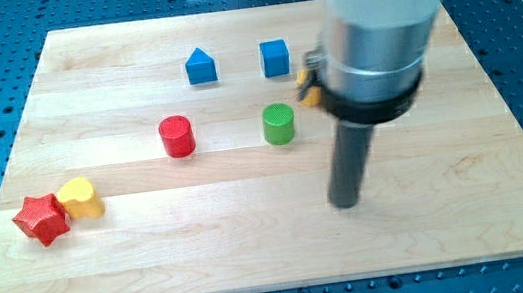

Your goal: Push the red star left above the red circle

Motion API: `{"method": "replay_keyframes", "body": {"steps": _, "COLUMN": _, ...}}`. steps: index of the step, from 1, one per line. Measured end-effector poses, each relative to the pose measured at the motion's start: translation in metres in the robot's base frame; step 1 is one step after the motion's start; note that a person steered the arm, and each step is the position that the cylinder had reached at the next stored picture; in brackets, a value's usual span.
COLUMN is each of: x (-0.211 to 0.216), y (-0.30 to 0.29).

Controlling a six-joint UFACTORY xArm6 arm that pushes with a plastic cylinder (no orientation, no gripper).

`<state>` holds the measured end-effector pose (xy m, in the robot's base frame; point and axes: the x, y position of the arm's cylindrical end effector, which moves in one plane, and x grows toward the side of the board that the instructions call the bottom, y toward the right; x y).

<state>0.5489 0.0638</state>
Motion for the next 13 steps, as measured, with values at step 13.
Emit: {"method": "replay_keyframes", "body": {"steps": 13, "x": -0.035, "y": -0.280}}
